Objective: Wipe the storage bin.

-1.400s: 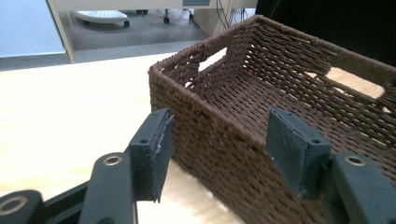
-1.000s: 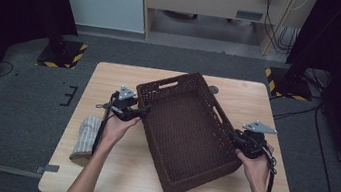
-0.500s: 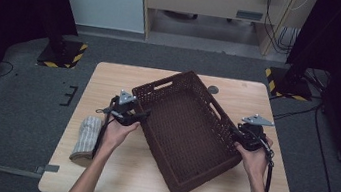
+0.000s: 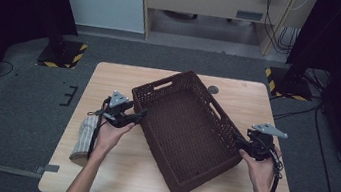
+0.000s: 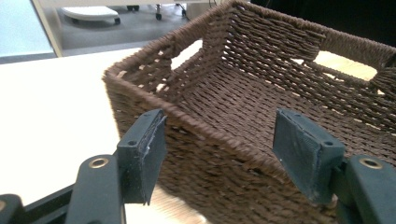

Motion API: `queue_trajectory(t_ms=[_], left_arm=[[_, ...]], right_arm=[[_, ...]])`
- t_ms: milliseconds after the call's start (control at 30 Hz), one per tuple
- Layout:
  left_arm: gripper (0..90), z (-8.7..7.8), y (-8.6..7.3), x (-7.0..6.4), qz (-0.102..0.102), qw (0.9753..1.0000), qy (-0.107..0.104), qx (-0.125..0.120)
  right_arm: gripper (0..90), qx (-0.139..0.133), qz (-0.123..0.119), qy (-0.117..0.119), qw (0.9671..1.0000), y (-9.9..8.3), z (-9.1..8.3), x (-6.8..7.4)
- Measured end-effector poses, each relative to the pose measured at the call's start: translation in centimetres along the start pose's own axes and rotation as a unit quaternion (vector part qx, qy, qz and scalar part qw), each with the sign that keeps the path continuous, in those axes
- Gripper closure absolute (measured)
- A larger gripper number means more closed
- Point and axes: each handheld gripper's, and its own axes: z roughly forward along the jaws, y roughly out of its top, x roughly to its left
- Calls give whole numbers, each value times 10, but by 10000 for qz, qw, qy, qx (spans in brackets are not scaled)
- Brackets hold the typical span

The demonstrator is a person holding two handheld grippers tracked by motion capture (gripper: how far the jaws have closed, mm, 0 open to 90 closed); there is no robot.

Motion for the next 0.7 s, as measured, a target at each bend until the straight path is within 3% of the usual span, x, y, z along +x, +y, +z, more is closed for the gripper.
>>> queue_trajectory(t_ms=[133,200,300,433,600,700], left_arm=[[345,-5,0,10,-102,9999,120,-62],[350,-5,0,15,-127,9997,189,-55],[359,-3,3,22,-160,9995,284,-51],[364,5,9,33,-216,9990,390,-56],[372,19,14,42,-255,9990,359,-110],[375,31,15,47,-206,9990,409,2]], right_arm=[[574,207,-66,-59,9997,-6,5,-5],[627,211,-3,54,9998,-7,7,-7],[670,214,-94,19,9997,-5,9,-6],[640,212,-121,5,9997,-2,13,-10],[603,223,-124,-30,9997,-1,15,-13],[571,190,-162,-74,9997,-2,13,-12]])
